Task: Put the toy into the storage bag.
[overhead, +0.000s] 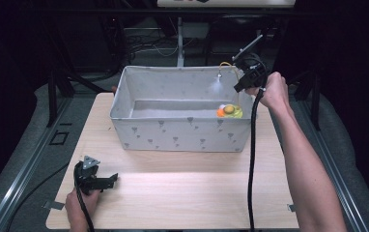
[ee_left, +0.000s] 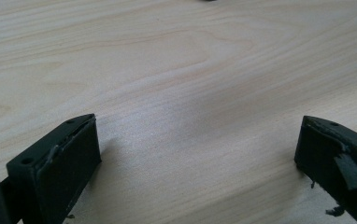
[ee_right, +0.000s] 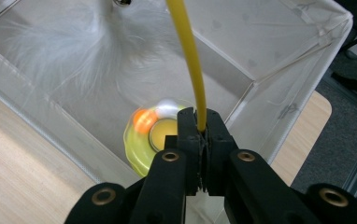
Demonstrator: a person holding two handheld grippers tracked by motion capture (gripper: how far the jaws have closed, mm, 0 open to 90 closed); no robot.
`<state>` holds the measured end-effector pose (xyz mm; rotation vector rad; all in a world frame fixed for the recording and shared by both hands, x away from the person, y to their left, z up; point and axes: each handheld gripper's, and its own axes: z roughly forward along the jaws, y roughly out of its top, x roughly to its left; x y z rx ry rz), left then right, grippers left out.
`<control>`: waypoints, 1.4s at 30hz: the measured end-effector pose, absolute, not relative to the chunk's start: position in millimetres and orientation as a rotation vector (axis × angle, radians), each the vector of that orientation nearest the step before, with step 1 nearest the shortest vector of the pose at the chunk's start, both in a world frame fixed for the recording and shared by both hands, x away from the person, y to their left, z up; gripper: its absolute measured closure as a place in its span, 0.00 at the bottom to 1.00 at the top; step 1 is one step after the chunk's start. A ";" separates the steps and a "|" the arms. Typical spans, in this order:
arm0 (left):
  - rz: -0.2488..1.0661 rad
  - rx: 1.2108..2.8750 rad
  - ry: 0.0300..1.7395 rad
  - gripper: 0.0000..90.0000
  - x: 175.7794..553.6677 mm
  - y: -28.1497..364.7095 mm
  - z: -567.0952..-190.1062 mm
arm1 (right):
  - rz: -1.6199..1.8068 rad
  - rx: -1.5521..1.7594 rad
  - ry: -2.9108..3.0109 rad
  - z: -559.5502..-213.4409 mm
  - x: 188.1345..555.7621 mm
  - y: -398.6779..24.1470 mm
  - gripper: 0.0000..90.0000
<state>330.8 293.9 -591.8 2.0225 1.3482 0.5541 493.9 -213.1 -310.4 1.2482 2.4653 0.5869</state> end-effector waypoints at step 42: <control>0.558 2.020 1.348 0.00 330.9 293.8 -592.0 | 0.463 1.326 2.578 -359.3 487.1 -232.1 0.98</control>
